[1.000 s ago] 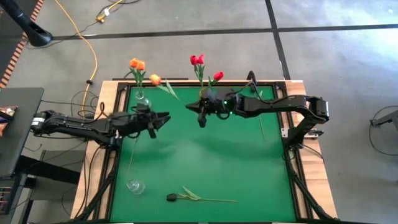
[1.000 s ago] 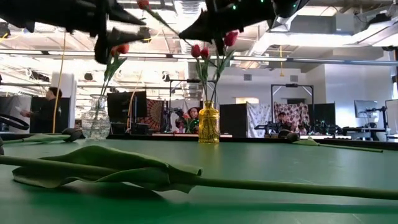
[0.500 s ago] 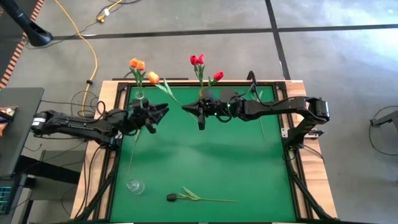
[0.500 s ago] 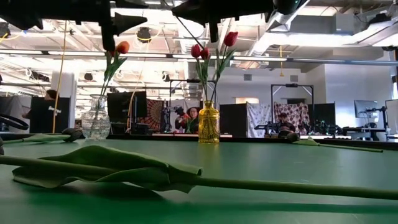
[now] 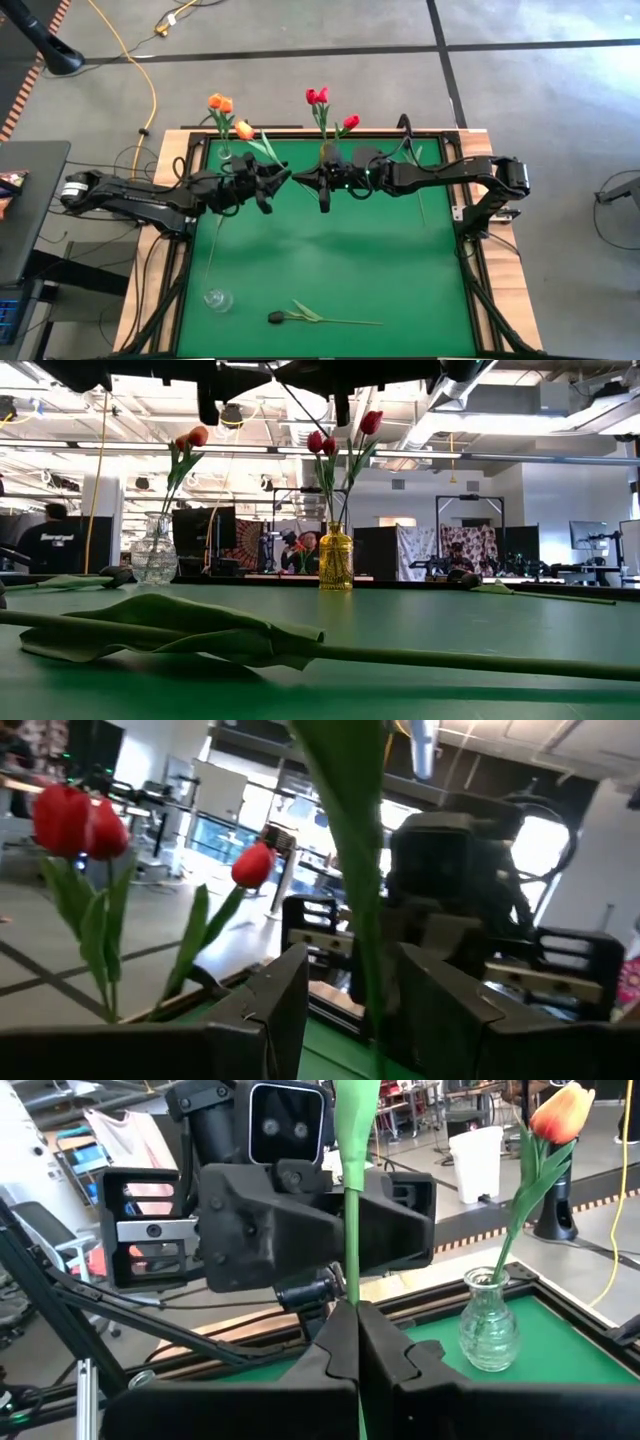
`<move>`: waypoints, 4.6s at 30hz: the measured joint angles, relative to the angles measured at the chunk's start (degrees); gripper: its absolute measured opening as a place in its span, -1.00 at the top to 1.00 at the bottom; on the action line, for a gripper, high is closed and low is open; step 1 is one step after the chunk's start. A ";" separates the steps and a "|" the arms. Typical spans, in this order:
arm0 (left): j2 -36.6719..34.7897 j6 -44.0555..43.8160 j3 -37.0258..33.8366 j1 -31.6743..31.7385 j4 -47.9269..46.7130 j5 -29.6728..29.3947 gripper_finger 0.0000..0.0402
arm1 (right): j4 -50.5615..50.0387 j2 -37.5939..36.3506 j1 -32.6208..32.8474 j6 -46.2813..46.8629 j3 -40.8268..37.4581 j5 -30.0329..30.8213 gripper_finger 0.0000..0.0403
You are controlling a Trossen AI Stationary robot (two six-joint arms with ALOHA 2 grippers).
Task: Sort flowers into vase by color
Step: Put the orange flower into the top transparent vase
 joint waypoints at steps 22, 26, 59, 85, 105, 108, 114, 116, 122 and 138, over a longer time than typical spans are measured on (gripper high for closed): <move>0.02 -1.62 0.02 0.00 -0.14 1.30 0.70 | 0.00 0.02 0.44 -0.15 0.00 0.18 0.91; 0.02 -0.30 0.02 0.00 -0.12 1.82 0.92 | -0.04 0.04 0.41 -0.15 0.00 0.33 0.91; -15.47 8.86 0.04 6.35 -19.72 -2.62 1.00 | -0.02 0.07 0.14 -5.05 0.00 3.41 -0.15; -36.59 15.53 0.02 17.08 -52.53 -17.99 1.00 | -0.31 0.04 -0.44 -4.52 0.00 3.37 -0.27; -37.40 17.92 0.02 19.60 -57.86 -19.66 1.00 | -0.48 0.02 -0.68 -4.57 0.00 3.32 -0.27; -37.40 17.20 0.02 20.03 -59.39 -19.65 1.00 | -0.48 0.02 -0.70 -4.57 0.00 3.32 -0.27; -37.39 15.61 0.02 20.20 -62.08 -19.38 1.00 | -0.48 0.00 -0.70 -4.57 -0.02 3.32 -0.27; -37.38 15.45 0.02 20.20 -62.82 -19.38 1.00 | -0.48 0.00 -0.70 -4.57 0.00 3.30 -0.27; -37.23 14.80 -0.04 20.20 -65.14 -19.40 1.00 | -0.48 0.02 -0.70 -4.59 0.00 3.30 -0.27; -34.54 2.96 -5.12 20.84 -65.07 -19.23 0.99 | -0.51 0.00 -0.66 -4.66 0.00 3.28 -0.27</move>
